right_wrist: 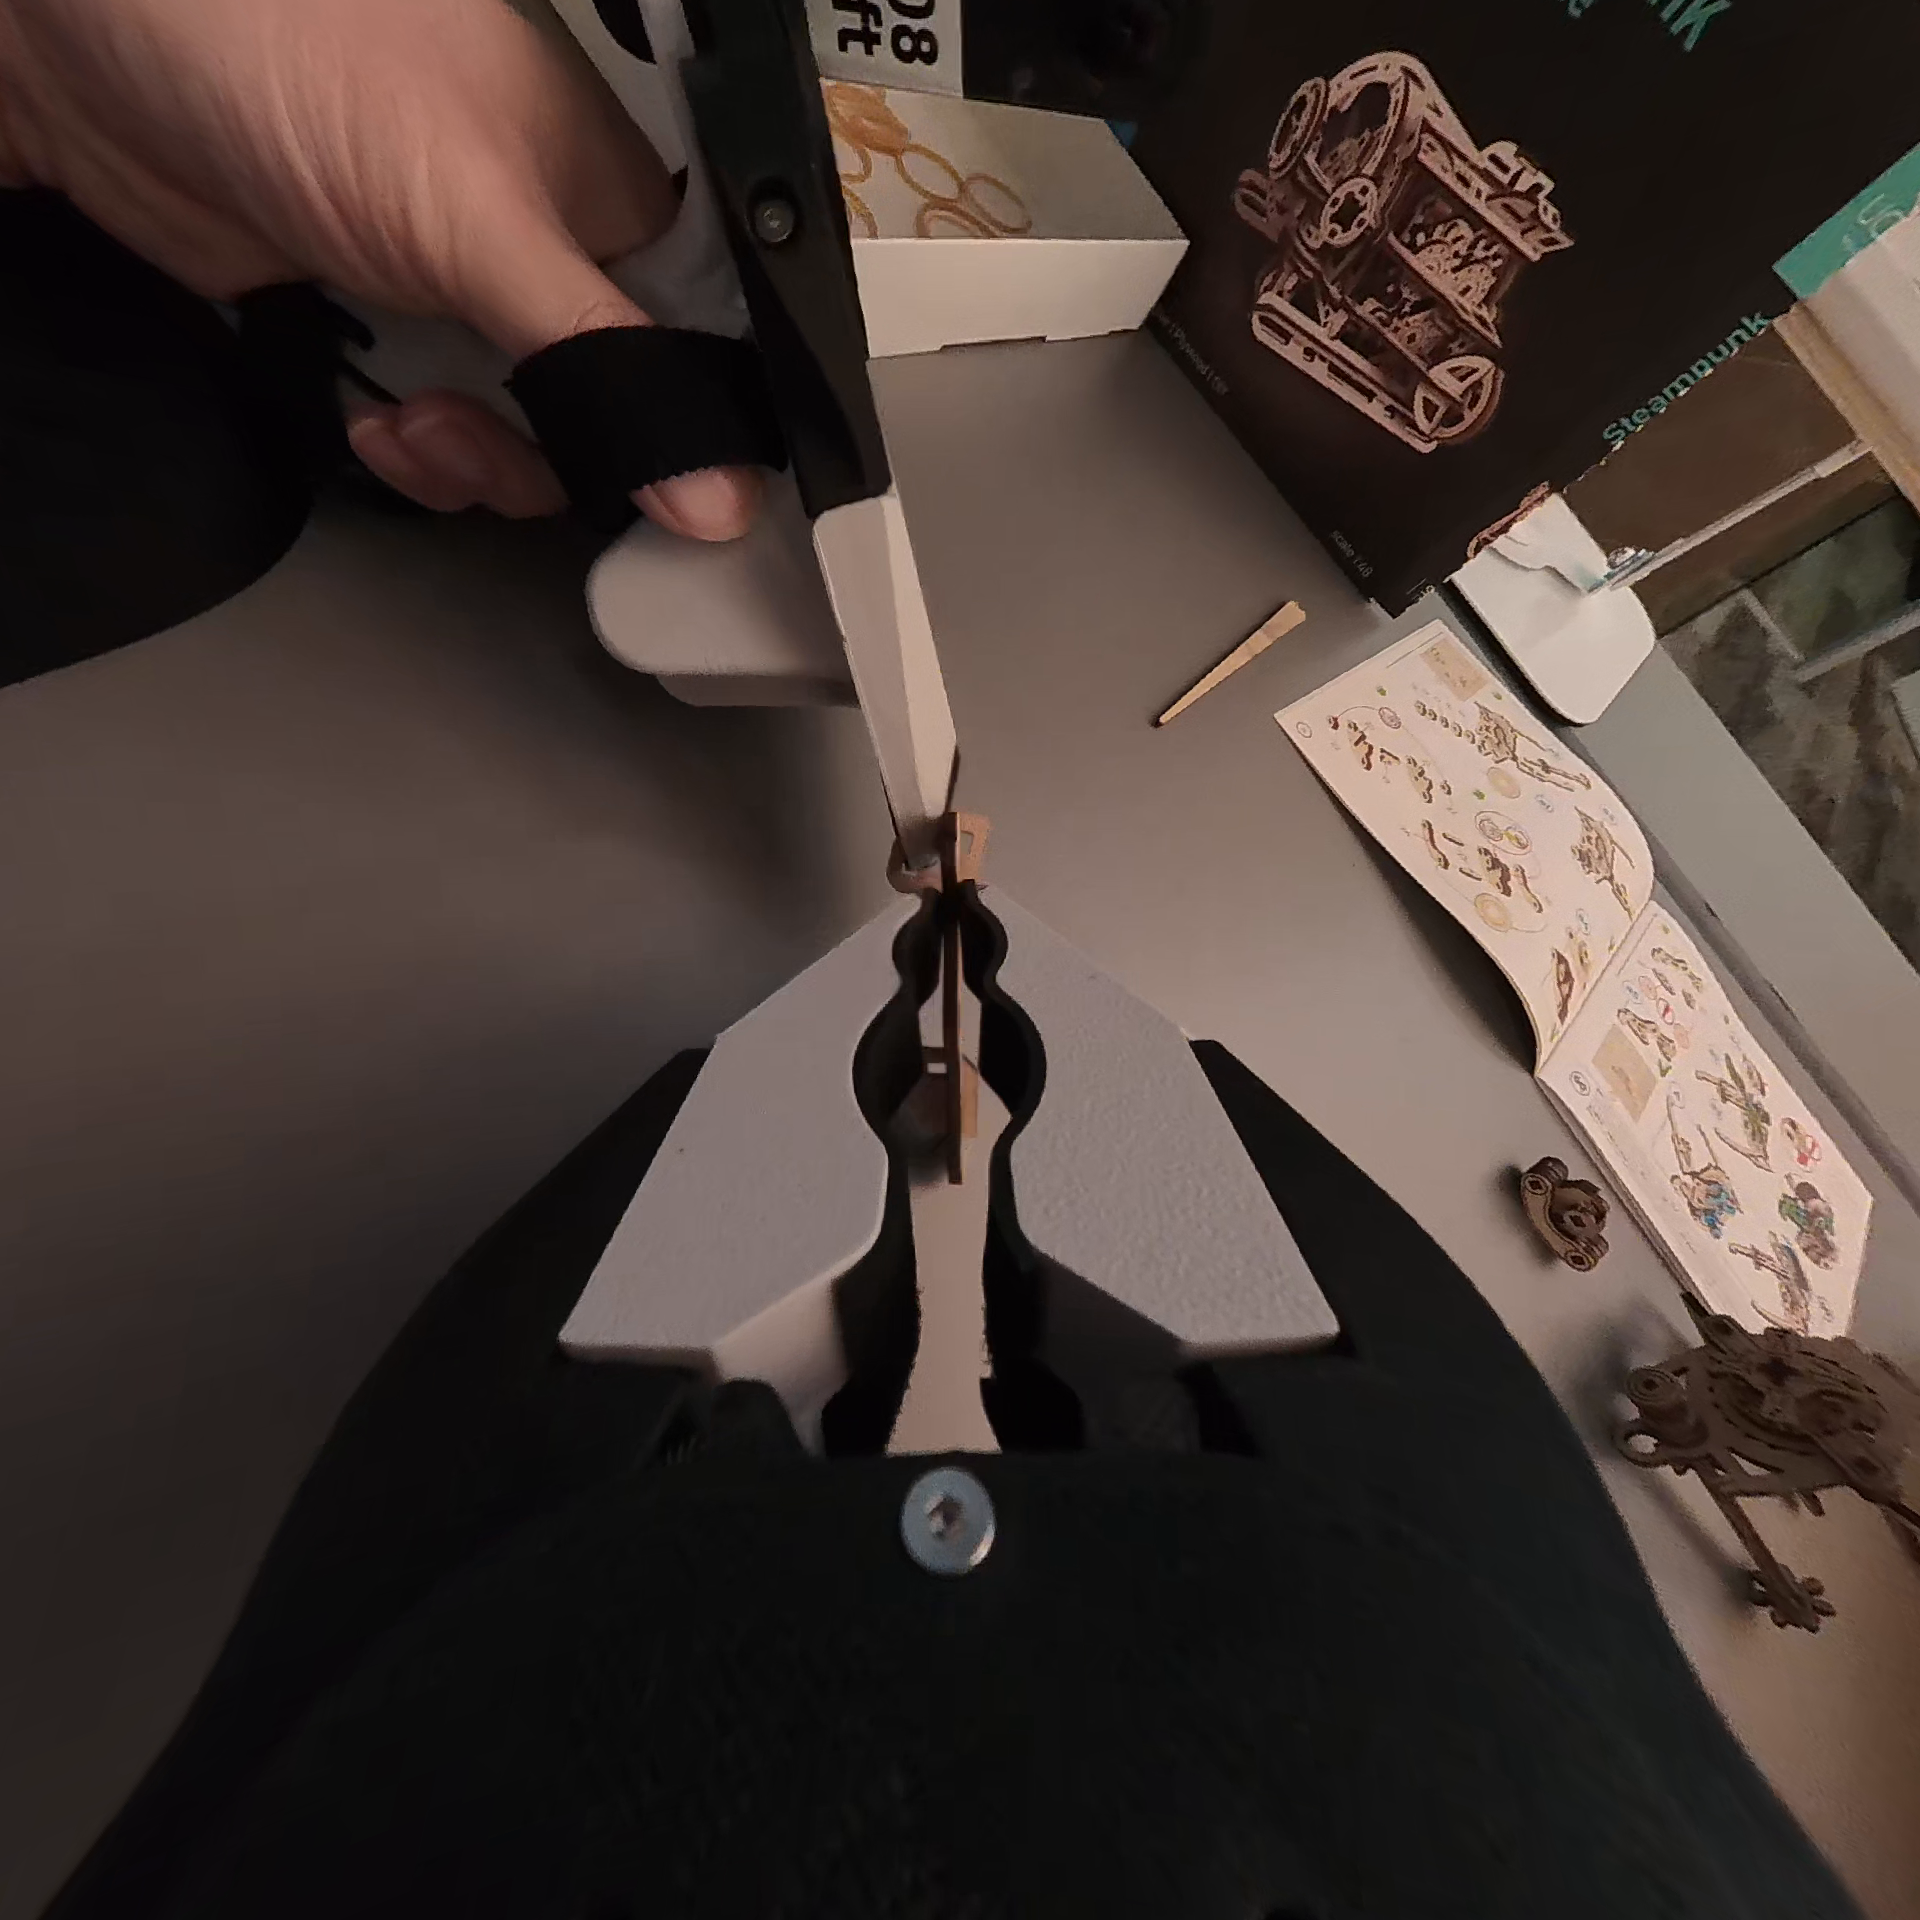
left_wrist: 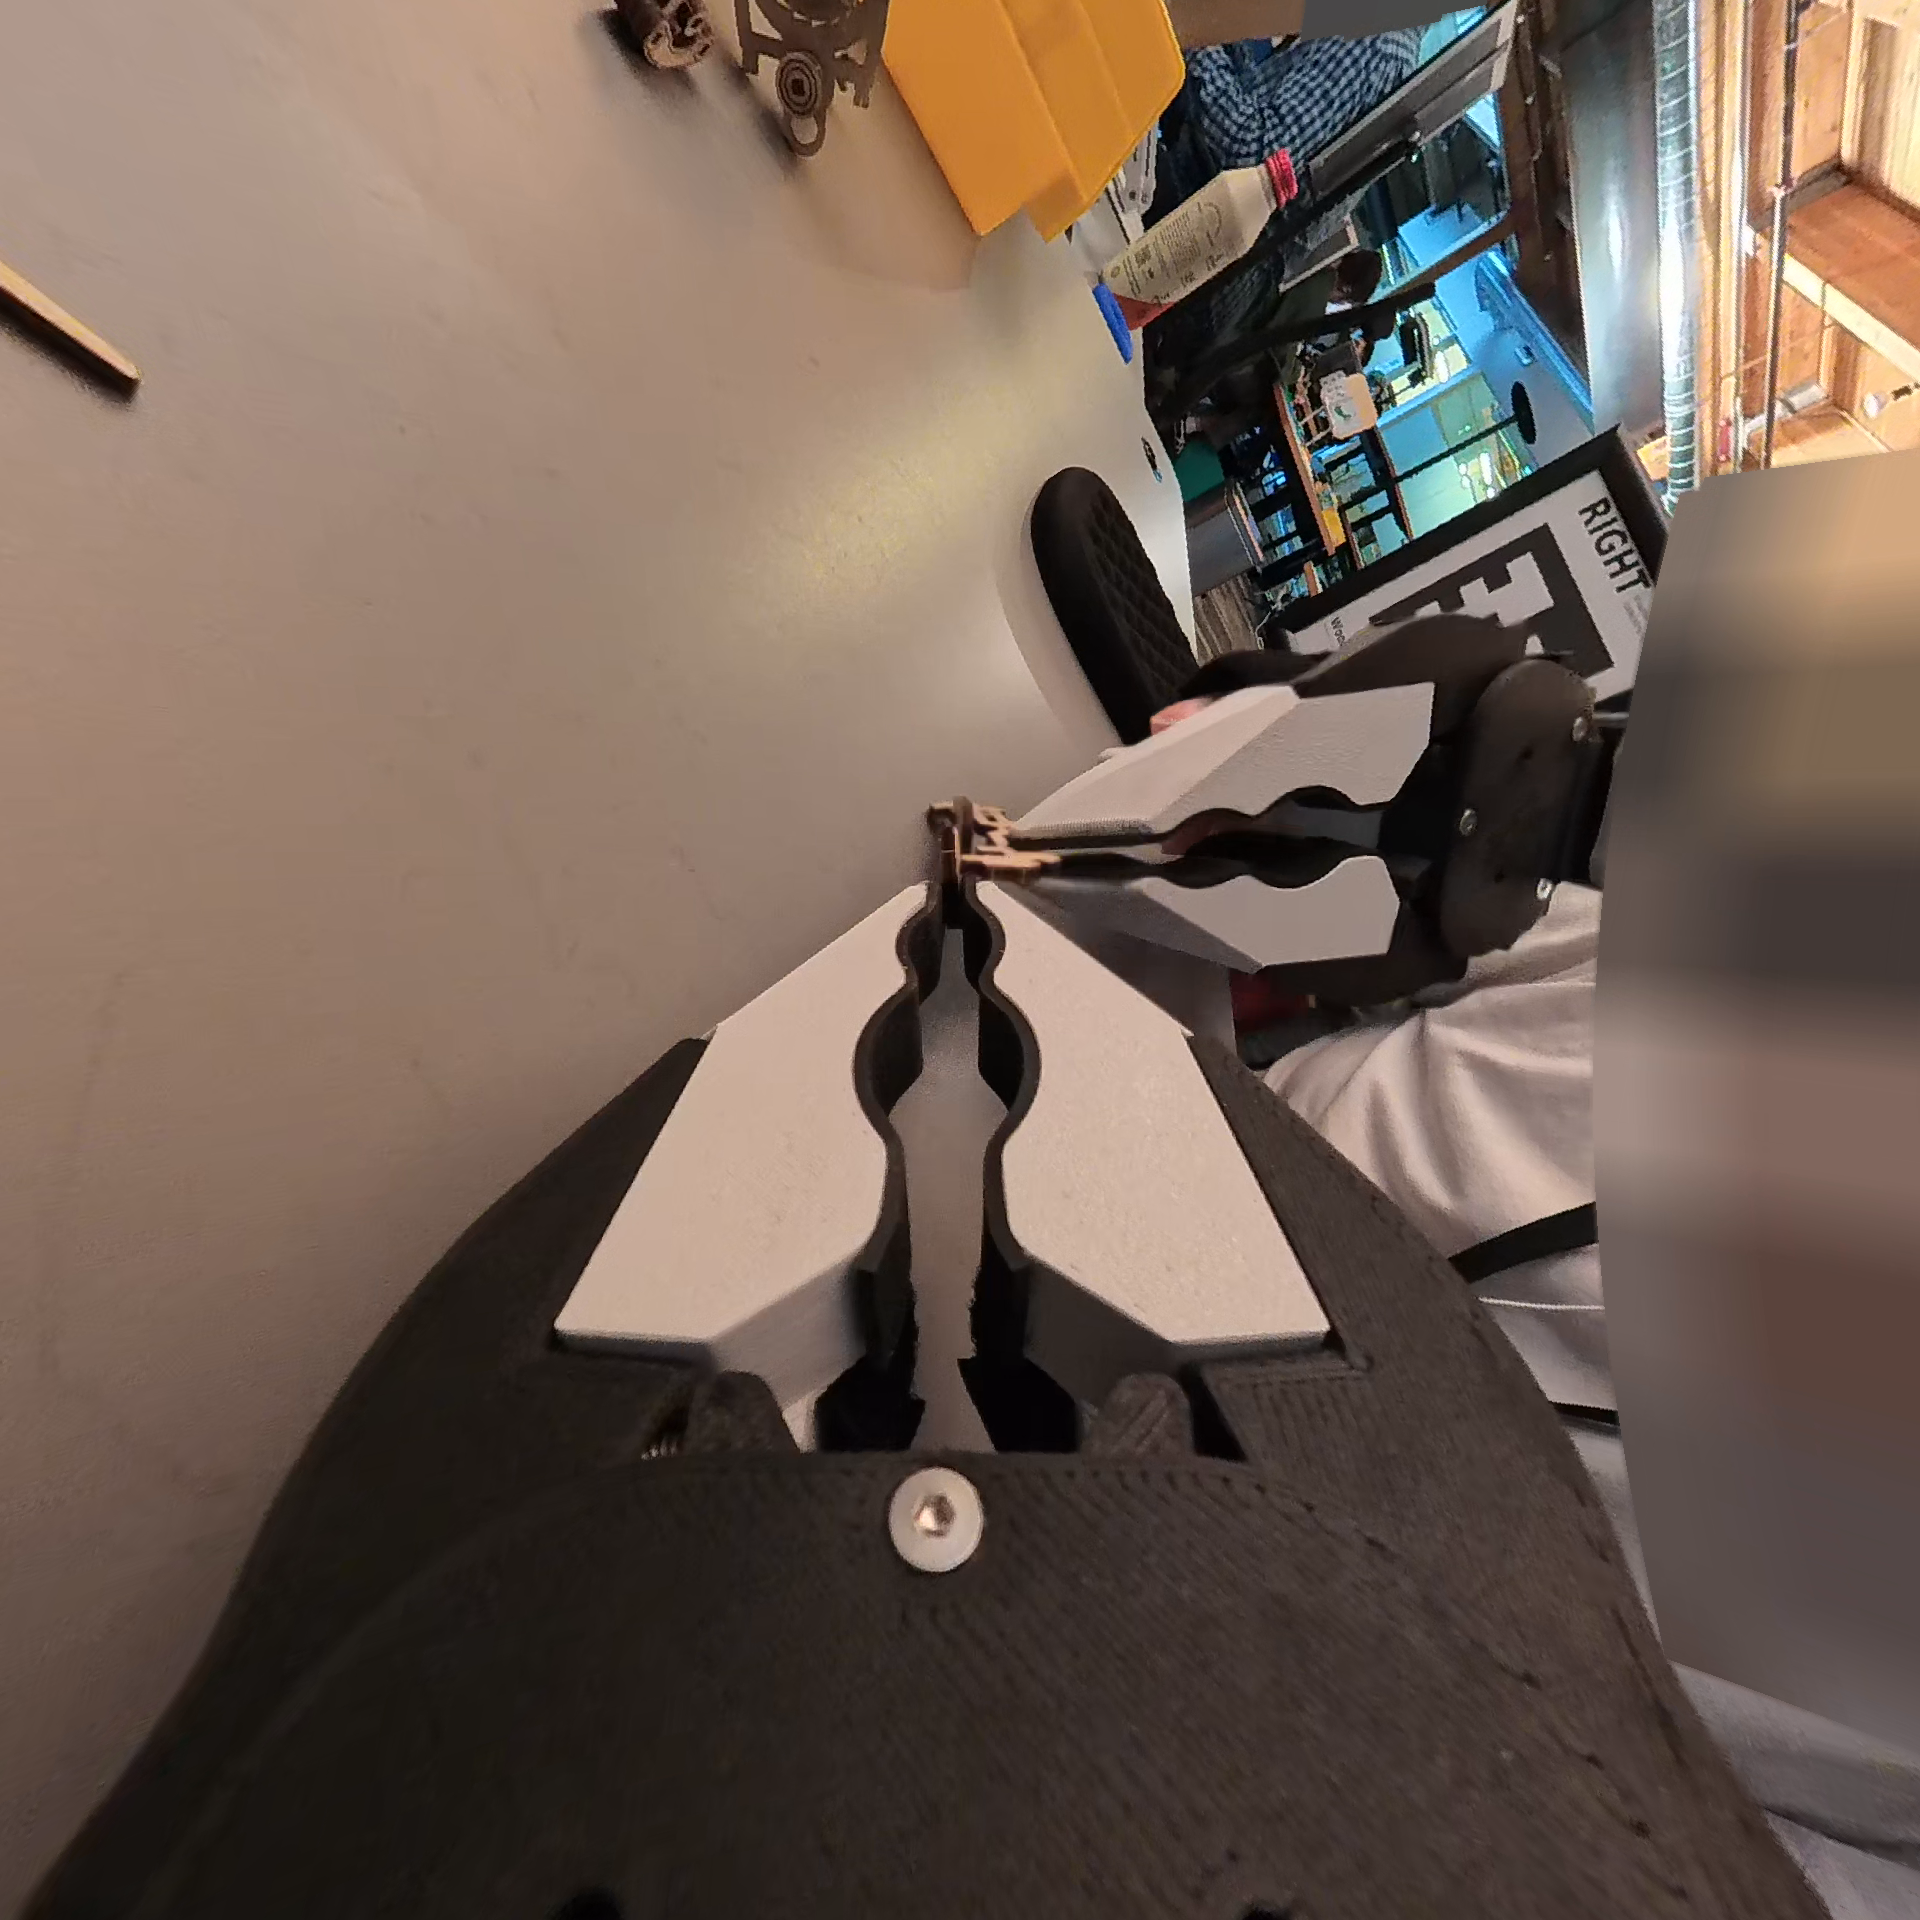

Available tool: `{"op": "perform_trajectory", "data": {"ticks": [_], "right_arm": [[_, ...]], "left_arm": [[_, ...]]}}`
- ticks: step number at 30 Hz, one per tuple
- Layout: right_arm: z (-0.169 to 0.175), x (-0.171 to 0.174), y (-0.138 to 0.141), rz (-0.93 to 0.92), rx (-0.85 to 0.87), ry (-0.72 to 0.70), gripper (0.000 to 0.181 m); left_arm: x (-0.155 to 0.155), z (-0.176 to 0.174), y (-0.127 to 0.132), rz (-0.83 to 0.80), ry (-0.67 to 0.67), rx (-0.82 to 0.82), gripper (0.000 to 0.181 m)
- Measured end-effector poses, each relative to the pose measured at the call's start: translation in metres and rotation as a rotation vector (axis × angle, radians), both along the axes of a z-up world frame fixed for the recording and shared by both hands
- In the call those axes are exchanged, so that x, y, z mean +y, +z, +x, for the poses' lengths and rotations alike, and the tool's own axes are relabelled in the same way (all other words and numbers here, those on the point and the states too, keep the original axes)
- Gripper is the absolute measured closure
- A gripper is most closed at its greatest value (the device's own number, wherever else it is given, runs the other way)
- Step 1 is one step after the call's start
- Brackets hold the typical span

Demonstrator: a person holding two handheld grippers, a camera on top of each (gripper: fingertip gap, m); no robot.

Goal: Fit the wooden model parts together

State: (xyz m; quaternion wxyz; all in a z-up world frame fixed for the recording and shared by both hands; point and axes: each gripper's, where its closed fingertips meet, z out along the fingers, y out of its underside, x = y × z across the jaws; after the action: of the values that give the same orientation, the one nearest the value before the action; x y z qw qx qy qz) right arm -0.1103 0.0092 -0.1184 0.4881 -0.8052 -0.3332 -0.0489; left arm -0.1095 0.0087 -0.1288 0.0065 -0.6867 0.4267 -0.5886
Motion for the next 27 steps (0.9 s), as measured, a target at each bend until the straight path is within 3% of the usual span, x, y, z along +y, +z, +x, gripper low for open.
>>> {"op": "perform_trajectory", "data": {"ticks": [11, 27], "right_arm": [[0.006, 0.002, 0.016, -0.219, 0.583, 0.039, 0.180], [0.002, 0.008, -0.001, -0.300, 0.426, 0.020, 0.178]], "left_arm": [[-0.002, 0.004, 0.005, -0.010, 0.032, 0.007, 0.181], [-0.004, 0.007, -0.003, 0.042, 0.057, 0.074, 0.181]]}}
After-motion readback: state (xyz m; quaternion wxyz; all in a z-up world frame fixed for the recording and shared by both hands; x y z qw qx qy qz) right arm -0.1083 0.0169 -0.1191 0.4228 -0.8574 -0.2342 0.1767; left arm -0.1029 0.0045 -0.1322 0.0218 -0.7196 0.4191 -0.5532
